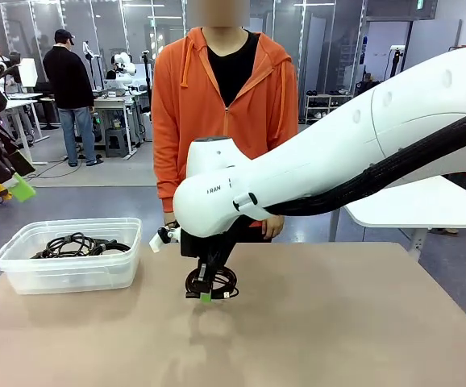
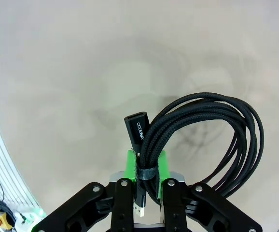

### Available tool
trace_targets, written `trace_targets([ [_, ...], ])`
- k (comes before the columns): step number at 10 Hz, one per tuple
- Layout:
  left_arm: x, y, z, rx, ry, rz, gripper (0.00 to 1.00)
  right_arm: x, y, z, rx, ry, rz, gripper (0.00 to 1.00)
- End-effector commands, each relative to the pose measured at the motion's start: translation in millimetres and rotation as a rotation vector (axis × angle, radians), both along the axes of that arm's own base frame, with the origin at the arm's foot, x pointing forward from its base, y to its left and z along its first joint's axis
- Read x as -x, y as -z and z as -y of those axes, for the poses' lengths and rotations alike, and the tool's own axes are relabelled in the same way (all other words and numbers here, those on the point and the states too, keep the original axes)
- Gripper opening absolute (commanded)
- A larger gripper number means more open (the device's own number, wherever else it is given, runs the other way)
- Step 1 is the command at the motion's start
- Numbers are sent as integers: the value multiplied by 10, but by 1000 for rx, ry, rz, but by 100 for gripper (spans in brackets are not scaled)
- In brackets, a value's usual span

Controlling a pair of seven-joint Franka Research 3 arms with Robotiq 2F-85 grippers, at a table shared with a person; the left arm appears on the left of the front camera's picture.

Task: Organize and store the cables.
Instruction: Place the USB Extension Cable into the Organizing box.

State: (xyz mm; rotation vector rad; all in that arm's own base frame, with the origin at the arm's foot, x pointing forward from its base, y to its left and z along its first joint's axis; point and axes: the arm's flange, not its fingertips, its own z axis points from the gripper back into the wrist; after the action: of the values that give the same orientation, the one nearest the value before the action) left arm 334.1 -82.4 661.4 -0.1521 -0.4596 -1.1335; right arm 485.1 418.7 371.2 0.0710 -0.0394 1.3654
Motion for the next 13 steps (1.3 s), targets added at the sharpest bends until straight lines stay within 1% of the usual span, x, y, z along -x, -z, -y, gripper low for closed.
trace_targets([
  [1,-4,-4,11,-3,-17,-1,100,52,124,-12,6,29,43,0],
  [2,-4,-4,11,-3,-17,-1,100,76,219,-33,8,5,25,0],
  [3,-4,-4,11,-3,-17,-1,100,80,308,-30,4,-1,39,0],
  [6,-4,-4,11,-3,-17,-1,100,71,422,38,13,-1,25,0],
  [7,-4,-4,11,-3,-17,-1,100,74,457,56,8,-10,-1,25],
  [8,-4,-4,11,-3,-17,-1,100,86,492,81,11,-18,-16,28],
  [9,-4,-4,11,-3,-17,-1,100,88,499,104,11,-22,-22,39],
  [10,-4,-4,11,-3,-17,-1,100,84,505,132,10,-24,-27,46],
  [11,-4,-4,11,-3,-17,-1,100,92,490,163,6,-25,-34,66],
  [12,-4,-4,11,-3,-17,-1,100,106,459,183,1,-25,-32,74],
  [13,-4,-4,11,-3,-17,-1,100,115,415,209,-3,-20,-29,94],
])
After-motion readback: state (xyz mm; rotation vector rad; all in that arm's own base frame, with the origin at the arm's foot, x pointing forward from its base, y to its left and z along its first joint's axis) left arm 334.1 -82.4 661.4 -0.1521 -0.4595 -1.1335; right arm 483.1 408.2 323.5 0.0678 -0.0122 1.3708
